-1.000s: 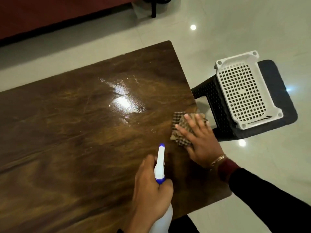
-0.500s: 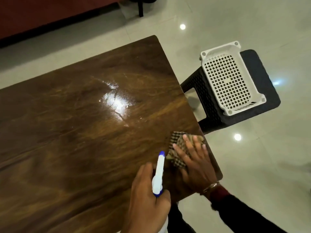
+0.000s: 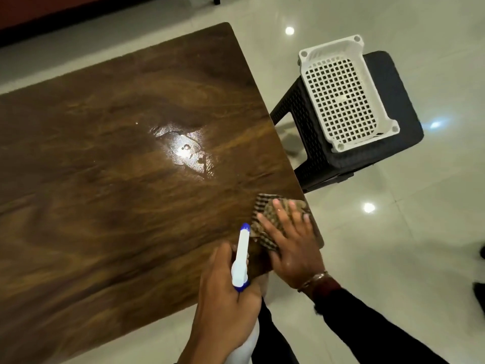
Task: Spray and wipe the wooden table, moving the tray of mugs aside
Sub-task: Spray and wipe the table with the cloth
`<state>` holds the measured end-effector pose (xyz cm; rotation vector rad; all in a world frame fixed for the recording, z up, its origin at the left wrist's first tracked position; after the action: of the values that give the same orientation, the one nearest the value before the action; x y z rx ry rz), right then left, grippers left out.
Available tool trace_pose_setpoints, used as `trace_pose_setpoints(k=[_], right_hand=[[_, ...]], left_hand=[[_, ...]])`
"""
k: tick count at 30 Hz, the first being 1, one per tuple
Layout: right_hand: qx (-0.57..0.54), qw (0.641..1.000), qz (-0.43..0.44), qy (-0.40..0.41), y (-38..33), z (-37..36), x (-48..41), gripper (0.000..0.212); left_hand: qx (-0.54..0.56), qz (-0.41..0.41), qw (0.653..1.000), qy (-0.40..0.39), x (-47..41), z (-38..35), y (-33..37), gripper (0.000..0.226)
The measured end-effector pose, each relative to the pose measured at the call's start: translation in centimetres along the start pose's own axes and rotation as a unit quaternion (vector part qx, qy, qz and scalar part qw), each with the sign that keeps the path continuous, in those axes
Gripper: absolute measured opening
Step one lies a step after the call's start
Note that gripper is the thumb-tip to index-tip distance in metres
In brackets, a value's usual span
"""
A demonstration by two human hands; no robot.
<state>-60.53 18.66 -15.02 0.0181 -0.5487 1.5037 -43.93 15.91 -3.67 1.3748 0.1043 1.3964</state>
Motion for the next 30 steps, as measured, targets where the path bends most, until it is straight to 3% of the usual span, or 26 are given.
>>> trace_pose_setpoints(k=[4,7,11,14,18,21,25,28,30], right_hand=[[-0.034,0.994,-0.098,0.03,5.1,2.3,-2.1,0.083],[-0.039,0.989,-0.135,0.05,3.0,2.7,-5.5,0.087],[-0.017,1.0,-0.016,0.02,-4.2,-1.3,-2.0,0.087],[-0.007,1.0,0.026,0.006,-3.3,-3.0,3.3,0.082],[-0.022,0.993,-0.119,0.011,4.2,-0.3,1.2,0.082],[-0.038,0.976,-0.206,0.056,2.8,1.9,-4.6,0.079],[-0.005,0.995,-0.092,0.029,-9.3,-1.1,-8.8,0.086],[0.039,0.999,0.036,-0.005,-17.2,-6.2,-3.5,0.073],[0.035,0.997,0.071,-0.016,-17.2,-7.6,0.7,0.067]], left_hand=[[0.015,0.002,1.0,0.002,1.0,-0.8,-0.7,0.035],[0.016,0.01,1.0,0.023,1.4,-1.3,-2.0,0.03],[0.022,0.018,0.999,0.034,1.1,-1.3,-2.4,0.039],[0.003,0.022,1.0,0.007,0.4,-1.0,-2.9,0.029],[0.001,0.022,0.999,0.025,1.7,0.7,-3.9,0.031],[-0.014,0.014,0.999,0.043,2.8,2.4,-4.6,0.035],[-0.013,0.022,0.997,0.068,3.0,5.1,-5.7,0.037],[0.01,0.038,0.996,0.081,2.9,6.6,-6.5,0.053],[0.028,0.053,0.994,0.092,2.9,7.3,-7.1,0.064]])
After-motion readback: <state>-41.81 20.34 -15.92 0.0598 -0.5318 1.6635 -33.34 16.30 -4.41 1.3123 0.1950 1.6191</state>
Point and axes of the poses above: each hand's wrist, its own x-axis away from the middle knuckle, its own z-axis out of the back of the hand, y = z × x, the point moved 9 cm from there along -x, towards the middle knuckle, and after that the axes turned 10 degrees about -y, right-handed, at the moved point
